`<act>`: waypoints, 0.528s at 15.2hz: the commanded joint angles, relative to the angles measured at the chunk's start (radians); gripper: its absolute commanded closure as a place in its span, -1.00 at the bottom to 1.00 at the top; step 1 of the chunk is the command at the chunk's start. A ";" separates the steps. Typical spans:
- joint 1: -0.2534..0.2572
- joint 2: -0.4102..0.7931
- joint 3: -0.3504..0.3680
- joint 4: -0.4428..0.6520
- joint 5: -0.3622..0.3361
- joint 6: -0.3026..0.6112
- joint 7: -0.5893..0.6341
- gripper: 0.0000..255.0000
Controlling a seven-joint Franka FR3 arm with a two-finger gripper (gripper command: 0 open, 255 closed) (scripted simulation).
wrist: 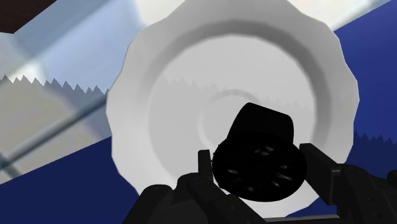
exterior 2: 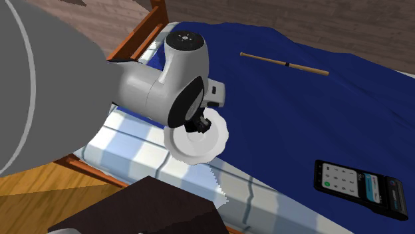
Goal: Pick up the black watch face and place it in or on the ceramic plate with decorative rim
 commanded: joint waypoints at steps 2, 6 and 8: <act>-0.007 0.045 0.006 -0.006 -0.025 0.050 0.017 1.00; -0.016 0.110 0.009 -0.013 -0.070 0.117 0.048 1.00; -0.016 0.113 0.009 -0.014 -0.072 0.121 0.050 1.00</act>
